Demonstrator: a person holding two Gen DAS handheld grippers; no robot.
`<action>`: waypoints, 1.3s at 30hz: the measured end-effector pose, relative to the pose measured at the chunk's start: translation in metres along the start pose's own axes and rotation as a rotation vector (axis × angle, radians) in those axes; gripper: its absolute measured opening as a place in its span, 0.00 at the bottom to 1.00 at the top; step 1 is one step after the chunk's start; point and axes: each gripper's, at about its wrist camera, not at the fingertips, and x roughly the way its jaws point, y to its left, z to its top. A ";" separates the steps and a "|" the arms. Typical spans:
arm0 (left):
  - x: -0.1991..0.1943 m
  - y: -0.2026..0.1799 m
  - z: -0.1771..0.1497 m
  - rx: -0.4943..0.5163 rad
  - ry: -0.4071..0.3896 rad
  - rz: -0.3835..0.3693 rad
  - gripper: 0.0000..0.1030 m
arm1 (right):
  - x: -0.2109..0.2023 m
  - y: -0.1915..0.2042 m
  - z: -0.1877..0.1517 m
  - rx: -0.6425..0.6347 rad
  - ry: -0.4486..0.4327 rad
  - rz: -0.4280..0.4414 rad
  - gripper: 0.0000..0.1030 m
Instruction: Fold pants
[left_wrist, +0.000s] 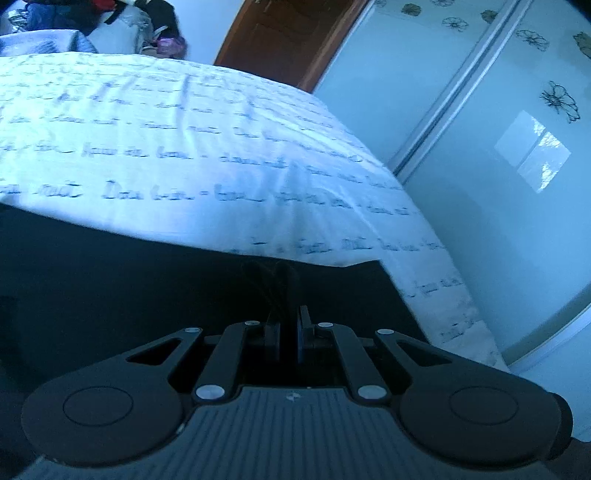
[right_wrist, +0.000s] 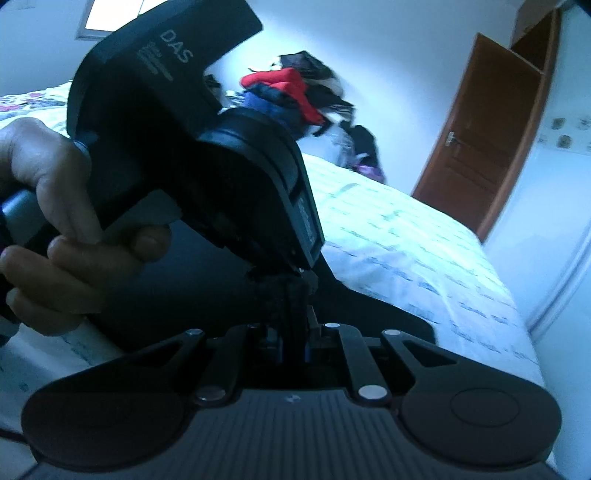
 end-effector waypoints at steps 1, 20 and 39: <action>-0.003 0.004 0.000 0.003 -0.001 0.017 0.11 | 0.001 0.003 0.002 -0.002 0.000 0.015 0.10; -0.046 0.066 0.002 0.012 -0.062 0.166 0.11 | 0.033 0.024 0.026 0.013 -0.037 0.202 0.10; -0.057 0.097 0.003 0.022 -0.076 0.237 0.13 | 0.050 0.025 0.042 0.007 -0.031 0.275 0.10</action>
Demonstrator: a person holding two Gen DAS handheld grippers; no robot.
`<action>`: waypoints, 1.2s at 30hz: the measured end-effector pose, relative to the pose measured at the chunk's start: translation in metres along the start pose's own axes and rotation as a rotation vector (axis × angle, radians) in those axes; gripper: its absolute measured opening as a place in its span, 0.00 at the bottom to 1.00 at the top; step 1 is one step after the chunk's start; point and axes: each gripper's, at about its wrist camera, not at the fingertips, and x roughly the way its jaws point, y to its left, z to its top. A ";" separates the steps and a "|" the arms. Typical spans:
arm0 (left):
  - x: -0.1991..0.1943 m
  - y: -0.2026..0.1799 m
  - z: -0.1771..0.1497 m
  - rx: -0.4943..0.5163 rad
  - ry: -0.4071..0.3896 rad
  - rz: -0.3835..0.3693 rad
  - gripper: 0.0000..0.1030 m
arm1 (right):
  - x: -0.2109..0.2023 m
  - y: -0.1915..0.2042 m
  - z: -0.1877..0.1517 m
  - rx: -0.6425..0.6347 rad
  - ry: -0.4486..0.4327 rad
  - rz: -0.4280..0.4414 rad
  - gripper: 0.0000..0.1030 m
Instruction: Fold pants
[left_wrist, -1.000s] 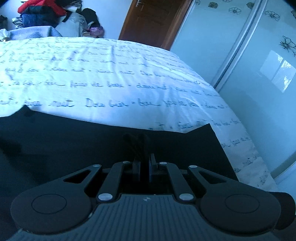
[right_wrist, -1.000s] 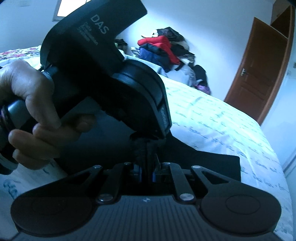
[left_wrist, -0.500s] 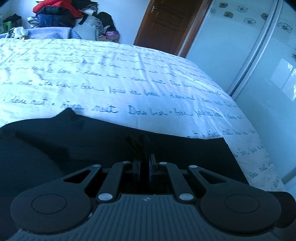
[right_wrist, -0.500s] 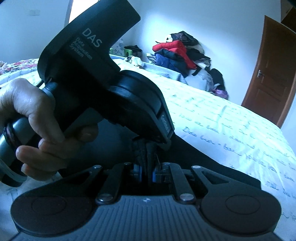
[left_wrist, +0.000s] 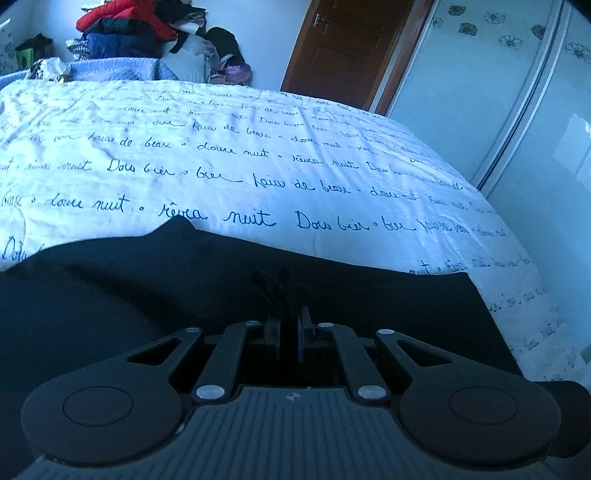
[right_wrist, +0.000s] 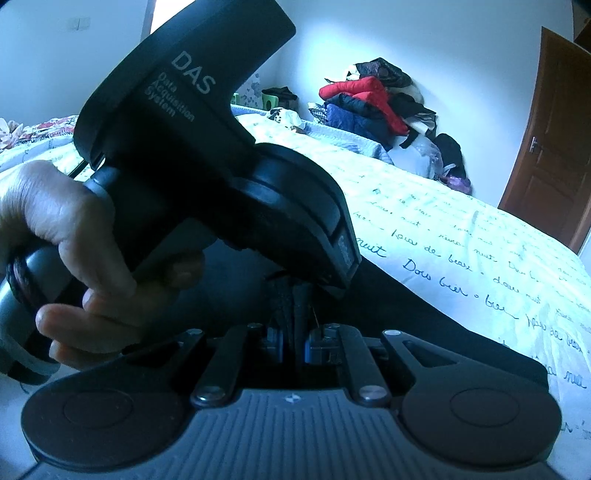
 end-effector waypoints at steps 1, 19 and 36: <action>0.001 0.001 0.001 0.003 0.005 0.005 0.17 | 0.002 -0.002 0.001 0.006 0.000 0.002 0.10; -0.006 0.022 0.005 0.042 0.017 0.196 0.36 | -0.034 -0.040 0.003 0.122 -0.031 0.147 0.58; -0.026 0.014 -0.020 0.096 -0.021 0.249 0.51 | -0.015 -0.033 -0.009 0.104 0.074 0.031 0.58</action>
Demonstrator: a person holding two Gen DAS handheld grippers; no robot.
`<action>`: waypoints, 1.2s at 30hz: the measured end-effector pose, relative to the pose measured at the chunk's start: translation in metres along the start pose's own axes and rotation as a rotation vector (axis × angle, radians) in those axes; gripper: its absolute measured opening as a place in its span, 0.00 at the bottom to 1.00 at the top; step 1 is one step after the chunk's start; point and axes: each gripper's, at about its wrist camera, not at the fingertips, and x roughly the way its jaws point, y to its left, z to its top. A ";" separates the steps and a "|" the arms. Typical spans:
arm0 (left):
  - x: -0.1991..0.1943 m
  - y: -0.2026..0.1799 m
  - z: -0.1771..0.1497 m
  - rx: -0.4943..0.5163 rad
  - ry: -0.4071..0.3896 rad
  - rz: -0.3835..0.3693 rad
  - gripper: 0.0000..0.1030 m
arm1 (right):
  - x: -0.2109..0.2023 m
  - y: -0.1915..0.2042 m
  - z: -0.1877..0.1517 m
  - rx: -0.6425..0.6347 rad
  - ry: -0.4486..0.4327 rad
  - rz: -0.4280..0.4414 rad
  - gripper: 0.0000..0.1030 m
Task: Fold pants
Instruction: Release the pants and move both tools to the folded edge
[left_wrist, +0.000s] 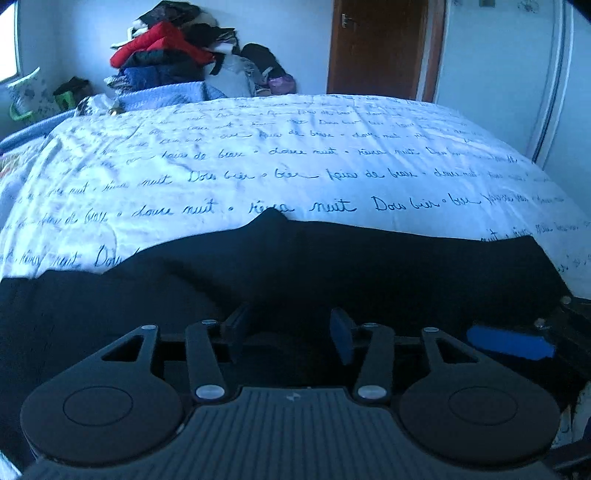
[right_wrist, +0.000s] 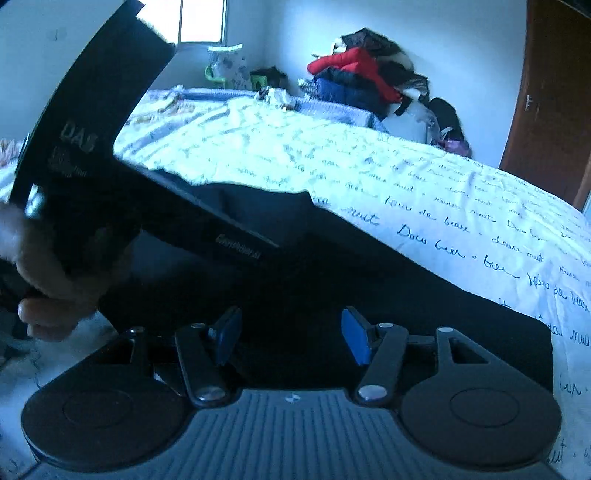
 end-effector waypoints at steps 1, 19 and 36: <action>-0.002 0.003 -0.001 -0.004 0.005 -0.002 0.51 | 0.000 -0.001 0.001 0.005 -0.001 0.000 0.58; -0.071 0.114 -0.040 -0.246 -0.035 0.213 0.63 | -0.005 0.036 0.029 -0.158 -0.010 0.047 0.58; -0.114 0.249 -0.068 -0.795 -0.050 0.117 0.58 | 0.060 0.219 0.066 -0.597 -0.148 0.267 0.43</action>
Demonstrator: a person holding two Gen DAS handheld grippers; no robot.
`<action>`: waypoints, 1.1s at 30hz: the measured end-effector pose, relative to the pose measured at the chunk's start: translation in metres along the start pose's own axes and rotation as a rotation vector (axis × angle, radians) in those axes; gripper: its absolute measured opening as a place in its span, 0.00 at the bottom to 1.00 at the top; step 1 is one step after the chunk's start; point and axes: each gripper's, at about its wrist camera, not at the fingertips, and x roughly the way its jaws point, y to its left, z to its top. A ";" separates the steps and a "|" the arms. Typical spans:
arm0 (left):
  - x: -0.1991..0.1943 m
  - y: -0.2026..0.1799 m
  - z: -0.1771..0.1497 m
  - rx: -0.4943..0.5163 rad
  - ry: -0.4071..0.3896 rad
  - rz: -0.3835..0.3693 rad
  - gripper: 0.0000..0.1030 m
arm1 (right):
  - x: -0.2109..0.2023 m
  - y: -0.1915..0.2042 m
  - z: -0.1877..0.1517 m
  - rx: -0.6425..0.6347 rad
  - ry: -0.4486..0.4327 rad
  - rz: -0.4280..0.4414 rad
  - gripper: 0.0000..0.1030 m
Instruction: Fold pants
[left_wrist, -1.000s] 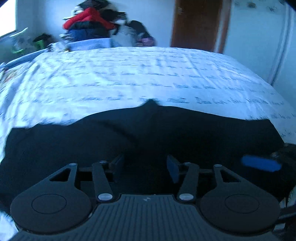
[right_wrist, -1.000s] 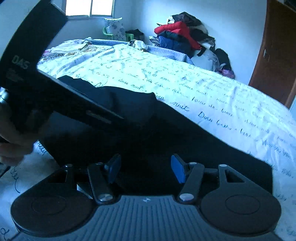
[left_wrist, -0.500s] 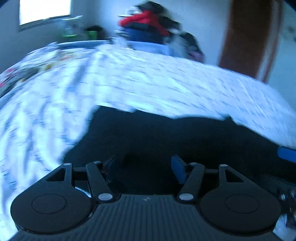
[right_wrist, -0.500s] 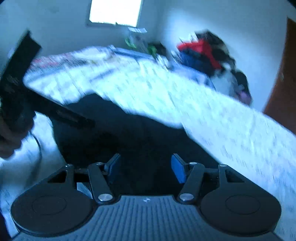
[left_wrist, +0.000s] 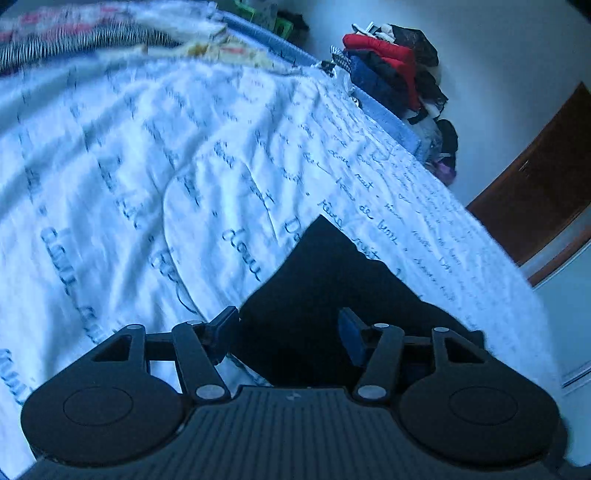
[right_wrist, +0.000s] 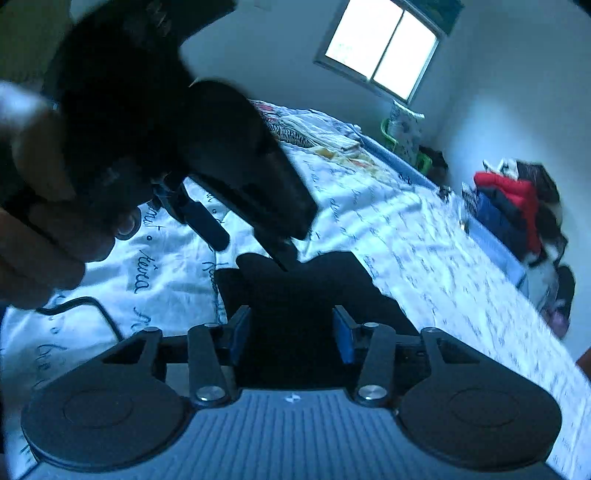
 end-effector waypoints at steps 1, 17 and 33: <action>0.003 0.002 -0.001 -0.016 0.012 -0.013 0.57 | 0.006 0.003 0.001 -0.010 0.007 -0.003 0.39; 0.032 0.034 -0.006 -0.332 0.112 -0.181 0.19 | 0.024 0.007 0.001 0.017 -0.013 -0.013 0.07; 0.020 0.038 -0.024 -0.260 0.076 -0.134 0.14 | 0.020 0.010 -0.006 0.051 0.055 0.059 0.21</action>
